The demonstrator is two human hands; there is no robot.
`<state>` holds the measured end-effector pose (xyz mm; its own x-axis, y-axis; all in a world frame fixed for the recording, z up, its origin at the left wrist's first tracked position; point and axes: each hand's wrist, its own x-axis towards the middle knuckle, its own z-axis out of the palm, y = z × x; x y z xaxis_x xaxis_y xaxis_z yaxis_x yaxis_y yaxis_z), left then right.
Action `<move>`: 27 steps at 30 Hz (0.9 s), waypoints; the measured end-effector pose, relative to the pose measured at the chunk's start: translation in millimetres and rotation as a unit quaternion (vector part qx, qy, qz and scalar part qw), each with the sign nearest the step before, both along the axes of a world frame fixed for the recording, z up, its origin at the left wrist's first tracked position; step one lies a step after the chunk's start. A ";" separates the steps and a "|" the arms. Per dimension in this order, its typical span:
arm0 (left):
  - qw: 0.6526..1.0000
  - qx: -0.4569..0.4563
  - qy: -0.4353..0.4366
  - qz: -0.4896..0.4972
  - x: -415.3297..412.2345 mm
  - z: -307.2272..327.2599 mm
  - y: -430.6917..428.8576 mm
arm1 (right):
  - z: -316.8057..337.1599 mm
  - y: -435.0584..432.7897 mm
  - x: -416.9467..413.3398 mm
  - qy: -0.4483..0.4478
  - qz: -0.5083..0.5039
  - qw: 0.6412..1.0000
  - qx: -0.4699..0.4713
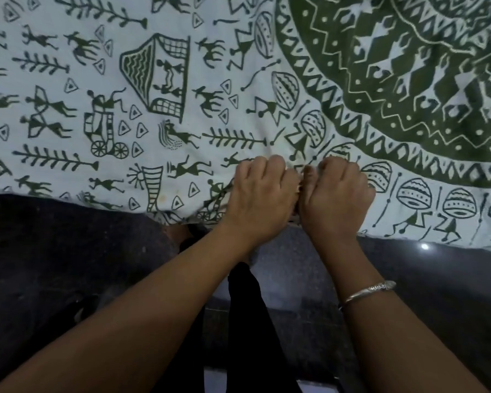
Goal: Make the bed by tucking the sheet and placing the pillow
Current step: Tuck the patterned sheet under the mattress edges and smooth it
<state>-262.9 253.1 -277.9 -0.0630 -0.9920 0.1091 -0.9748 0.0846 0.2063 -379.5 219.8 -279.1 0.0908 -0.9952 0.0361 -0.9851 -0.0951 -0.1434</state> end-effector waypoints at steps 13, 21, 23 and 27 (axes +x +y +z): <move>0.994 0.031 -0.008 -0.107 -51.2 11.6 -18.2 | 7.7 -9.0 -71.1 -0.021 -0.085 0.995 0.043; 0.967 0.177 -0.036 -0.181 -105.3 8.6 -58.6 | 0.5 -32.3 -97.4 0.012 -0.083 0.988 0.126; 0.967 0.161 -0.016 -0.198 -108.6 12.3 -61.9 | 2.2 -34.7 -104.6 0.029 -0.076 0.990 0.118; 0.955 0.128 0.028 -0.266 -126.1 24.7 -59.0 | 8.2 -31.2 -135.7 -0.001 -0.177 0.981 0.086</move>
<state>-389.1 194.1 -253.2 -0.5669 -0.8159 -0.1136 -0.7944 0.5049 0.3377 -515.2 188.6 -270.8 -0.2609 -0.9560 -0.1343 -0.9519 0.2780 -0.1293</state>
